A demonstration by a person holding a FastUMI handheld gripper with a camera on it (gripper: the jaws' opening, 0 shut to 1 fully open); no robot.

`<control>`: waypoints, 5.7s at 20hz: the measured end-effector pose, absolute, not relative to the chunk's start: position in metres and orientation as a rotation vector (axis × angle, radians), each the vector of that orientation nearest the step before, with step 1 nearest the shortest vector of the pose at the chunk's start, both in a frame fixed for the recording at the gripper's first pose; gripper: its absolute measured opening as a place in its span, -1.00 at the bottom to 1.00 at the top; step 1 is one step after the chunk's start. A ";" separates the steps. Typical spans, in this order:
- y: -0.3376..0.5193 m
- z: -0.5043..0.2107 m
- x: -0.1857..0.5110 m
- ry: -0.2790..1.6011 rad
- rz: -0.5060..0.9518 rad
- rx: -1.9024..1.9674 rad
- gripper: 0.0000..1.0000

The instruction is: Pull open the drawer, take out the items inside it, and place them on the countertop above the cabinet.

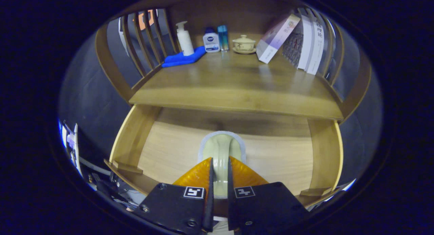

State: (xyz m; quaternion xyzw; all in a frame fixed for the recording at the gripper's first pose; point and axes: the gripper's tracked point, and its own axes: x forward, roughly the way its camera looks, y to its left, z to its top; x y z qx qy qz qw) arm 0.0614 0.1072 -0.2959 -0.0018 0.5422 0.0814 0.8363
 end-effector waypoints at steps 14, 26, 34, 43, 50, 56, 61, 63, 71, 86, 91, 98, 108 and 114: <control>0.108 -0.228 0.140 1.030 0.141 -0.029 -0.61; 0.105 -0.240 0.237 1.032 0.073 -0.026 -0.62; 0.109 -0.261 0.274 1.060 0.046 -0.047 -0.62; 0.102 -0.287 0.284 1.110 0.001 -0.051 -0.49; 0.108 -0.243 0.258 1.028 0.046 0.002 0.38; 0.126 -0.196 0.197 0.922 0.151 0.027 0.61; 0.146 -0.168 0.132 0.805 0.253 0.031 0.66; 0.149 -0.160 0.106 0.759 0.279 0.044 0.70; 0.122 -0.171 0.021 0.602 0.235 0.055 0.71; 0.100 -0.261 -0.073 0.503 0.167 -0.029 0.77; 0.096 -0.292 -0.091 0.517 0.134 -0.069 0.77; 0.100 -0.334 -0.095 0.567 0.098 -0.067 0.77; 0.104 -0.355 -0.072 0.515 -0.012 -0.192 0.78; 0.103 -0.354 -0.070 0.498 -0.031 -0.209 0.86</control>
